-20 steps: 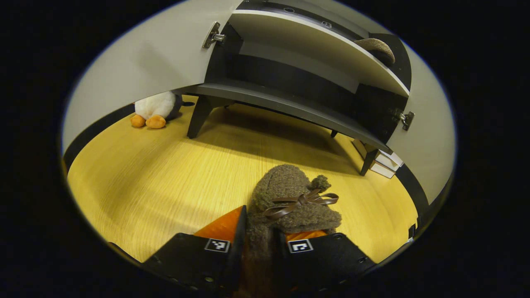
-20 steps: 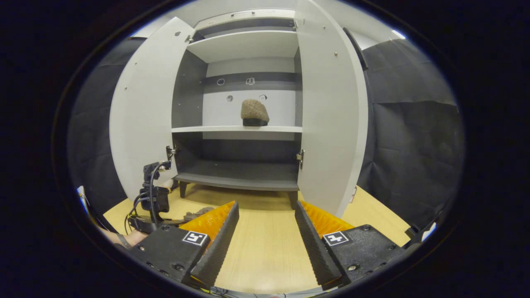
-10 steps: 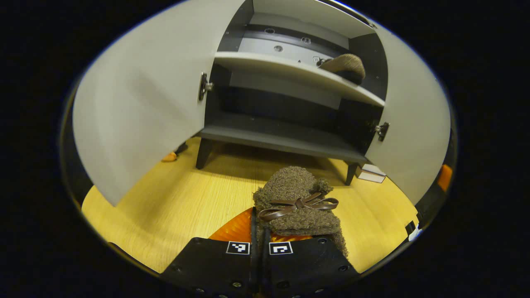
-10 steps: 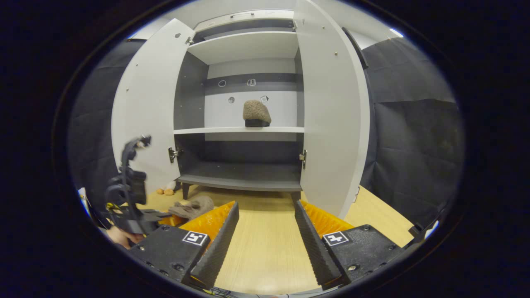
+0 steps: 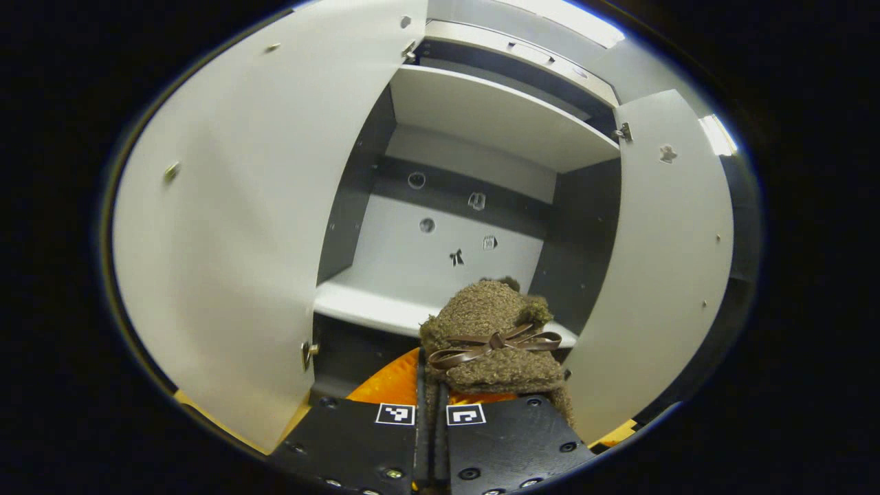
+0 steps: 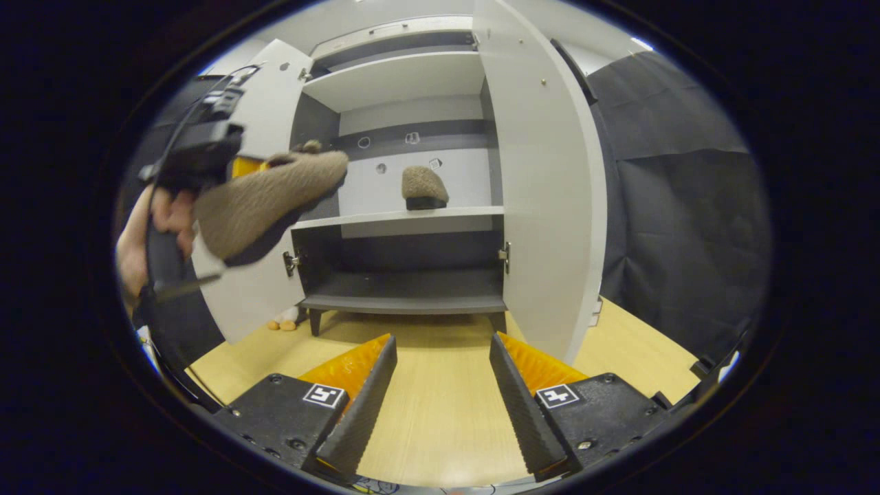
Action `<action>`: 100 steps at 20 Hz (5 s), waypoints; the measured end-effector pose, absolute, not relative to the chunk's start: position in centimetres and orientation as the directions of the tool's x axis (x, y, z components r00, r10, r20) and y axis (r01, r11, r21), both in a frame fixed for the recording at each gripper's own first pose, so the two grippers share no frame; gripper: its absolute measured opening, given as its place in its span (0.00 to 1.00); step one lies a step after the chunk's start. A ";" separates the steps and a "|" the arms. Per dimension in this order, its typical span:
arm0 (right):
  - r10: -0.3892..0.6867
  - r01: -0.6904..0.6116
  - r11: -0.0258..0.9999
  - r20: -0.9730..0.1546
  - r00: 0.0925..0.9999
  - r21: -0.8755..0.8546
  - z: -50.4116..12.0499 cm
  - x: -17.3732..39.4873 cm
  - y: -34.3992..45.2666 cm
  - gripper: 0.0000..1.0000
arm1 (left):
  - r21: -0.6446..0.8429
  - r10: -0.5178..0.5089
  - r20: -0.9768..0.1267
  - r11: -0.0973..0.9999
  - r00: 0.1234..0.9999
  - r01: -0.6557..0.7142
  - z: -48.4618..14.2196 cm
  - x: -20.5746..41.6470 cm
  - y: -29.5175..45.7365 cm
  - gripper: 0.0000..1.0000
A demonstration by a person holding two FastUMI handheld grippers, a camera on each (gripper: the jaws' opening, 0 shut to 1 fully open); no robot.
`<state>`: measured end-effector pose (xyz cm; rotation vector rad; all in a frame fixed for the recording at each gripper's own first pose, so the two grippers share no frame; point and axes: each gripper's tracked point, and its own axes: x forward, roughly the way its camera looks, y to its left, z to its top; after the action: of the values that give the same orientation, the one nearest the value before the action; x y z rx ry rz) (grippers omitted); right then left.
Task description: Grab one shoe with the right hand and put it into the shoe cabinet, grab the other shoe with the left hand and put it into the shoe cabinet; then close the right door with the right hand and the left door with the left hand.
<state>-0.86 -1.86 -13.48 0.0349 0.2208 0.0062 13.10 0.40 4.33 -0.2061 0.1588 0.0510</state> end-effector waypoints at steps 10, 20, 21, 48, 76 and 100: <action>-0.034 0.047 0.997 -0.209 0.977 0.058 -13.1 -1.4 -3.3 0.87 | -0.193 0.112 -0.549 0.947 0.829 -0.255 -2.7 30.5 3.6 0.03; -0.036 0.052 0.996 -0.231 0.972 0.066 -14.1 -1.5 -3.7 0.87 | -0.173 0.095 -0.621 0.952 0.778 -0.254 -4.1 31.8 3.0 0.10; -0.033 0.049 0.997 -0.230 0.973 0.066 -14.1 -1.4 -3.7 0.87 | -0.166 0.092 -0.618 0.956 0.781 -0.244 -3.6 31.3 3.1 0.15; 0.014 -0.005 0.999 -0.187 0.982 0.047 -11.9 -4.1 -3.8 0.87 | -0.080 -0.009 -0.087 0.997 0.996 0.003 -1.8 -3.4 -3.3 0.93; -0.044 0.050 0.998 0.124 0.991 -0.044 17.3 5.1 -20.6 0.90 | -0.006 0.012 -0.126 1.000 0.992 -0.013 -3.8 -7.5 -4.9 0.91; 0.148 -0.123 0.985 0.220 0.964 -0.120 17.3 8.7 -2.3 0.97 | -0.036 0.090 -0.119 0.995 0.989 -0.095 -1.5 -8.7 -0.9 0.92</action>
<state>8.67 -2.29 17.25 -0.1063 -0.2301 0.1373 -8.72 -0.89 -1.54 -0.0416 0.1173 0.0927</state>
